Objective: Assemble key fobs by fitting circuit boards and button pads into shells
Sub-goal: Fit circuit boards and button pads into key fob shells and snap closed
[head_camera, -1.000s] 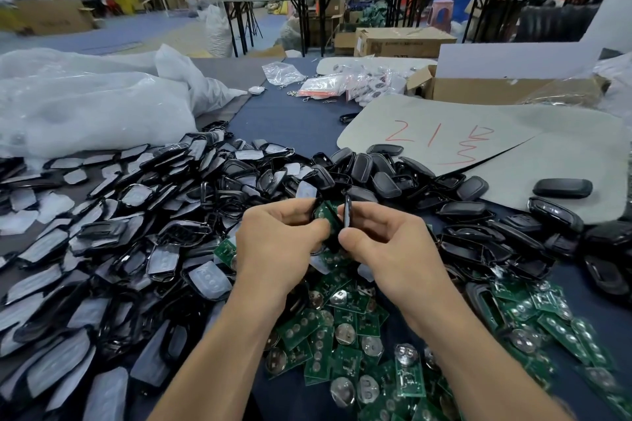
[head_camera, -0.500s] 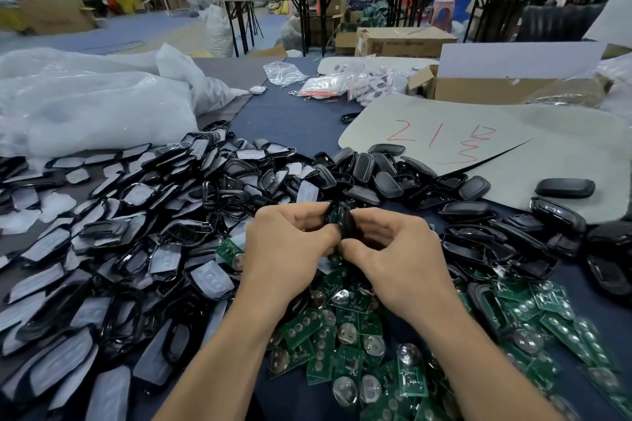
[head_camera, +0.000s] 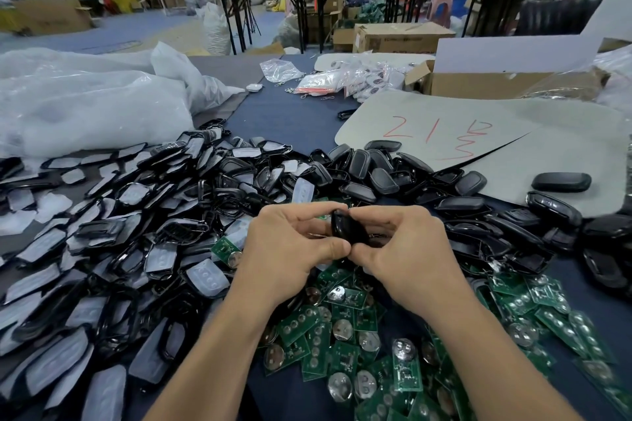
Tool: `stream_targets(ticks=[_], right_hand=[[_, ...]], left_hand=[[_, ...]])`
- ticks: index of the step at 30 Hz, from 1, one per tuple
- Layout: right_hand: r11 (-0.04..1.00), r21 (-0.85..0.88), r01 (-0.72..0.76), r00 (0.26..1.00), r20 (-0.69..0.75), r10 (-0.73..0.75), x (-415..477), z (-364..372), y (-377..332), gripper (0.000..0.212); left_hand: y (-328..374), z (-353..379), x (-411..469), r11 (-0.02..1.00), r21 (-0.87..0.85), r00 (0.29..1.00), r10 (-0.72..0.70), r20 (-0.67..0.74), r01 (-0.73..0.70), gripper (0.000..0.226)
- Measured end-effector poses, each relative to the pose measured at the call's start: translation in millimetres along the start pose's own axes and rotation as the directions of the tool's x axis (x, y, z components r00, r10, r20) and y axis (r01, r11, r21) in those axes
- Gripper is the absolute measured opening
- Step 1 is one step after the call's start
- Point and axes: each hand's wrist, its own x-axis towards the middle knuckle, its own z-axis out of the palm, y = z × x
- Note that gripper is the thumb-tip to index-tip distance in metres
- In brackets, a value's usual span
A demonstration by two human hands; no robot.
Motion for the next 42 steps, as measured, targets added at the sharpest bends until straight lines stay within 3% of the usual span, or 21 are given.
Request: stream_targets(ticks=[5, 9, 11, 14, 16, 19, 21, 24, 31, 36, 38, 40, 42], right_hand=[[0.999, -0.054, 0.008, 1.0, -0.023, -0.009, -1, 1, -1, 0.06], [0.988, -0.141, 0.057, 0.996, -0.055, -0.066, -6, 7, -8, 0.077], [0.976, -0.197, 0.091, 0.991, -0.074, -0.107, -7, 13, -8, 0.065], [0.961, -0.247, 0.121, 0.985, -0.087, -0.146, -7, 22, -8, 0.053], [0.982, -0.168, 0.088, 0.992, -0.071, -0.102, -5, 22, -8, 0.05], [0.994, 0.063, -0.085, 0.995, -0.045, 0.088, 2, 14, -3, 0.032], [0.962, 0.206, -0.18, 0.983, 0.013, 0.182, 7, 8, 2, 0.025], [0.935, 0.28, -0.219, 0.975, 0.033, 0.218, 7, 1, 0, 0.027], [0.956, 0.252, -0.149, 0.986, -0.035, 0.163, 3, 1, -3, 0.029], [0.997, -0.028, -0.072, 0.997, 0.035, 0.073, 1, 2, -7, 0.036], [0.999, -0.033, -0.039, 0.999, 0.012, 0.04, 0, 0, -10, 0.042], [0.986, 0.146, -0.075, 0.997, -0.018, 0.078, -1, -1, -13, 0.04], [0.862, 0.47, -0.19, 0.979, 0.027, 0.201, -1, 4, -17, 0.029]], left_hand=[[1, 2, -1, 0.997, 0.062, 0.999, 0.04, -0.03, -0.038, 0.053], [3, 3, -3, 0.997, -0.07, 0.998, 0.04, -0.039, -0.043, 0.029], [3, 7, -2, 0.995, -0.097, 0.995, 0.019, -0.101, -0.029, 0.019], [0, 10, 1, 0.996, -0.09, 0.982, -0.016, -0.19, -0.002, 0.026], [-2, 8, 2, 0.998, -0.064, 0.972, -0.001, -0.235, -0.015, 0.034], [-2, 5, 3, 0.997, -0.014, 0.969, 0.07, -0.238, -0.075, 0.041], [-2, 4, 3, 0.993, 0.006, 0.971, 0.115, -0.211, -0.116, 0.04], [-3, 4, 3, 0.988, 0.043, 0.973, 0.156, -0.168, -0.151, 0.03], [-2, 4, 0, 0.98, 0.101, 0.964, 0.187, -0.186, -0.171, 0.03], [-1, 7, -6, 0.95, 0.221, 0.953, 0.257, -0.162, -0.218, 0.044], [0, 8, -6, 0.952, 0.194, 0.946, 0.272, -0.178, -0.237, 0.039], [2, 10, -4, 0.972, 0.06, 0.951, 0.235, -0.203, -0.228, 0.034], [5, 14, -2, 0.981, -0.082, 0.973, 0.159, -0.166, -0.174, 0.026]])
